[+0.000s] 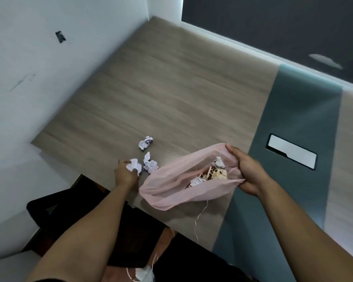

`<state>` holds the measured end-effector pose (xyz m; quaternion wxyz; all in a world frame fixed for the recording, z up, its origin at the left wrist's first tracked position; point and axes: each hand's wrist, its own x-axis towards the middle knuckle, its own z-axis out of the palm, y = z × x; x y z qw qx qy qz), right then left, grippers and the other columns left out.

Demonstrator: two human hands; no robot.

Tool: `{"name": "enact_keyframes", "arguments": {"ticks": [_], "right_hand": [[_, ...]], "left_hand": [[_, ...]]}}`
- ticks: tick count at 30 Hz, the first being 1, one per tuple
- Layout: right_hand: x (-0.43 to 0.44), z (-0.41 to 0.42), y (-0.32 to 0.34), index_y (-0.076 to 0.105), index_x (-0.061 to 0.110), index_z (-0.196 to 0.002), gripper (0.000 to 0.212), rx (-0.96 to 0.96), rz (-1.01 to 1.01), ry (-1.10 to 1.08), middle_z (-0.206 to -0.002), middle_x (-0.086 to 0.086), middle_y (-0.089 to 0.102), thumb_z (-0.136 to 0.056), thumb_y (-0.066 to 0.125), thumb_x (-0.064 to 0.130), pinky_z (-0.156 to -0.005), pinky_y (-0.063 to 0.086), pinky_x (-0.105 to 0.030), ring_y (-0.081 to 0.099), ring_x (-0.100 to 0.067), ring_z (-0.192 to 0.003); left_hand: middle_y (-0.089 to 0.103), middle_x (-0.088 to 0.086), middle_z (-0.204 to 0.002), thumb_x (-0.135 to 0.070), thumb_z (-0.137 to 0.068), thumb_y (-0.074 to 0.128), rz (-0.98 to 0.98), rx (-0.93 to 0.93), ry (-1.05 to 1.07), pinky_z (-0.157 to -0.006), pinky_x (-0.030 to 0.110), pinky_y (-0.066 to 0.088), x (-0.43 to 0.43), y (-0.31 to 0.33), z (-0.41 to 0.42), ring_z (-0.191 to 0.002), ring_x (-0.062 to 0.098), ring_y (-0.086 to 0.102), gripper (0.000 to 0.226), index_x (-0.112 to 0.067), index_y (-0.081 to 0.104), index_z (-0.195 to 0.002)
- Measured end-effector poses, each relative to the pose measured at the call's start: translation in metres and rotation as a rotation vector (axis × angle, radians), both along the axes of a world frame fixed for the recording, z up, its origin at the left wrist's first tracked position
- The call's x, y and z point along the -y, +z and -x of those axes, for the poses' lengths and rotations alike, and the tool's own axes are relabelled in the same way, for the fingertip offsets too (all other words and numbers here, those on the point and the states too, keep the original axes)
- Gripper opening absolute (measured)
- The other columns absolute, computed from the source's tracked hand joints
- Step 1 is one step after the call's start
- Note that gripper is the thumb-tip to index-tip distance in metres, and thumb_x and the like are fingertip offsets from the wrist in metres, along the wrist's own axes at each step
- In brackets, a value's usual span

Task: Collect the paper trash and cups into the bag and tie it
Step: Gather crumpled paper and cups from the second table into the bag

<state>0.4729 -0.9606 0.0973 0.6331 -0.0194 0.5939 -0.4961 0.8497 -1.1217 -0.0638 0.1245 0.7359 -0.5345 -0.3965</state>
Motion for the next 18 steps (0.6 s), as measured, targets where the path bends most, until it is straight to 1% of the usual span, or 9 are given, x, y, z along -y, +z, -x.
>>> {"name": "enact_keyframes", "arguments": {"ticks": [1, 4, 6, 8, 11, 12, 14, 16, 18], "right_hand": [[0.0, -0.001, -0.001, 0.065, 0.0, -0.145, 0.083, -0.011, 0.007, 0.009, -0.128, -0.027, 0.063, -0.084, 0.092, 0.051, -0.112, 0.049, -0.058, 0.057, -0.042, -0.113], [0.0, -0.007, 0.005, 0.072, 0.002, -0.137, 0.065, 0.007, 0.001, 0.007, -0.106, -0.019, 0.072, -0.093, 0.084, 0.048, -0.092, 0.056, -0.045, 0.066, -0.036, -0.091], [0.0, -0.009, 0.006, 0.076, 0.005, -0.131, 0.055, 0.014, -0.015, -0.048, -0.1, -0.016, 0.074, -0.096, 0.081, 0.047, -0.084, 0.055, -0.042, 0.068, -0.032, -0.085], [0.001, -0.01, 0.009, 0.081, 0.008, -0.119, 0.045, -0.003, -0.016, -0.076, -0.093, -0.012, 0.071, -0.095, 0.082, 0.046, -0.073, 0.052, -0.037, 0.062, -0.027, -0.075], [0.002, -0.011, 0.016, 0.081, 0.014, -0.096, 0.026, -0.01, -0.023, -0.095, -0.079, -0.007, 0.067, -0.102, 0.075, 0.039, -0.049, 0.048, -0.027, 0.058, -0.02, -0.056], [0.002, -0.012, 0.018, 0.08, 0.012, -0.095, 0.027, 0.003, -0.022, -0.104, -0.078, -0.009, 0.069, -0.103, 0.075, 0.037, -0.049, 0.051, -0.027, 0.062, -0.021, -0.054], [0.001, -0.011, 0.021, 0.081, 0.007, -0.107, 0.039, 0.008, 0.002, -0.097, -0.088, -0.013, 0.068, -0.09, 0.087, 0.042, -0.061, 0.05, -0.032, 0.06, -0.026, -0.065], [0.001, -0.01, 0.024, 0.079, 0.008, -0.112, 0.053, -0.021, -0.024, -0.083, -0.088, -0.012, 0.059, -0.079, 0.096, 0.046, -0.062, 0.039, -0.034, 0.049, -0.025, -0.065], [-0.002, -0.007, 0.024, 0.08, 0.011, -0.105, 0.032, -0.012, -0.018, -0.058, -0.082, -0.01, 0.059, -0.094, 0.084, 0.041, -0.049, 0.039, -0.029, 0.05, -0.019, -0.052]], "left_hand": [[0.072, 0.024, -0.12, -0.013, -0.087, 0.069, -0.004, -0.124, 0.113, -0.077, 0.036, 0.055, 0.005, 0.015, 0.005, -0.095, 0.036, 0.074, 0.038, -0.027, 0.053, -0.119], [0.076, 0.013, -0.102, -0.011, -0.097, 0.065, -0.041, -0.697, 0.334, -0.052, 0.026, 0.051, 0.017, 0.075, 0.027, -0.066, 0.018, 0.07, 0.037, -0.031, 0.051, -0.126], [0.072, 0.01, -0.105, -0.011, -0.102, 0.062, -0.164, -1.123, 0.218, -0.057, 0.026, 0.047, 0.015, 0.117, 0.041, -0.073, 0.015, 0.066, 0.033, -0.028, 0.054, -0.129], [0.066, 0.006, -0.109, -0.015, -0.101, 0.061, -0.358, -1.277, -0.022, -0.064, 0.026, 0.043, 0.002, 0.148, 0.056, -0.078, 0.013, 0.06, 0.032, -0.028, 0.057, -0.131], [0.065, 0.004, -0.102, -0.016, -0.101, 0.067, -0.632, -1.136, -0.398, -0.064, 0.025, 0.042, -0.025, 0.165, 0.087, -0.077, 0.011, 0.057, 0.034, -0.025, 0.062, -0.134], [0.066, 0.004, -0.103, -0.016, -0.102, 0.07, -0.663, -1.03, -0.534, -0.063, 0.024, 0.042, -0.033, 0.163, 0.099, -0.078, 0.011, 0.058, 0.033, -0.022, 0.064, -0.134], [0.069, 0.002, -0.104, -0.02, -0.102, 0.074, -0.573, -0.745, -0.715, -0.065, 0.025, 0.049, -0.048, 0.15, 0.126, -0.078, 0.01, 0.062, 0.03, -0.017, 0.068, -0.132], [0.072, 0.0, -0.102, -0.022, -0.101, 0.076, -0.422, -0.573, -0.666, -0.077, 0.04, 0.058, -0.06, 0.125, 0.152, -0.078, 0.012, 0.067, 0.028, -0.017, 0.069, -0.128], [0.075, 0.002, -0.113, -0.028, -0.1, 0.074, -0.282, -0.437, -0.562, -0.093, 0.05, 0.062, -0.071, 0.109, 0.171, -0.09, 0.019, 0.074, 0.031, -0.019, 0.067, -0.128]]}}
